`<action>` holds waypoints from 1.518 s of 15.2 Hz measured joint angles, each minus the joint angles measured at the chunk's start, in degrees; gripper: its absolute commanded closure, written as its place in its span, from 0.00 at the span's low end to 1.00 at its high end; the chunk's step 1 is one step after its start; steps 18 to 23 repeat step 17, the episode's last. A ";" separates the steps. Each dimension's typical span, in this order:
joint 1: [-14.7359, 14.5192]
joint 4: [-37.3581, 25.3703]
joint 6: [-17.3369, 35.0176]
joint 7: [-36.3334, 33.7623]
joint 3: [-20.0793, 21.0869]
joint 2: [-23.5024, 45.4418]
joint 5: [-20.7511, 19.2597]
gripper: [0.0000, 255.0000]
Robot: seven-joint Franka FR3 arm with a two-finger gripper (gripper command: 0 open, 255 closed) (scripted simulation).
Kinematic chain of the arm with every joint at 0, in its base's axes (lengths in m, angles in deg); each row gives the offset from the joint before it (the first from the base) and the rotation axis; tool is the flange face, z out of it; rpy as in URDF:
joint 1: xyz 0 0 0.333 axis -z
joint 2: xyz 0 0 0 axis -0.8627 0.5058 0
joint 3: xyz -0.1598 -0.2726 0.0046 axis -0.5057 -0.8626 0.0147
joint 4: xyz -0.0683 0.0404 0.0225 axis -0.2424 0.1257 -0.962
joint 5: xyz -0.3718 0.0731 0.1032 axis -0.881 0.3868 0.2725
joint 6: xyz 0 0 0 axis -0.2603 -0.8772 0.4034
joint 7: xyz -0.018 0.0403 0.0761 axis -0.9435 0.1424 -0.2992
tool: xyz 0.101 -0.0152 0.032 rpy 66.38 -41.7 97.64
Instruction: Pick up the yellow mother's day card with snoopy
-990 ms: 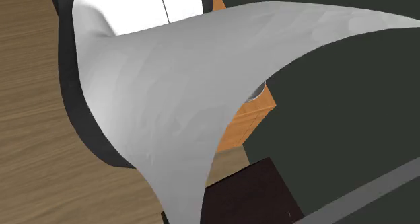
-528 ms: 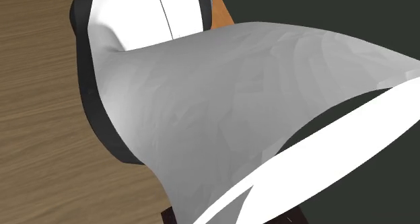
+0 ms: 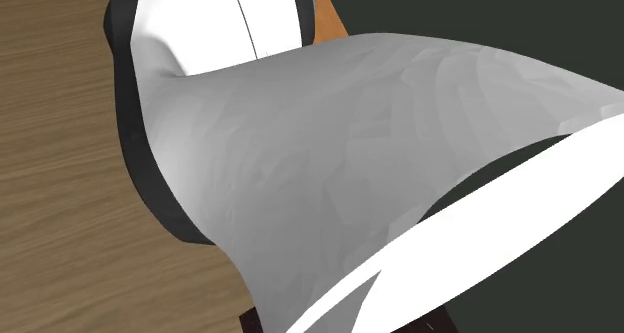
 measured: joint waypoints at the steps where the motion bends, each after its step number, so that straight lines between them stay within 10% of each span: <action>1: 0.00 -0.01 -0.01 -0.01 0.00 0.01 0.00 1.00; 23: 0.02 -10.57 -11.16 -0.09 -0.02 -0.59 -0.06 1.00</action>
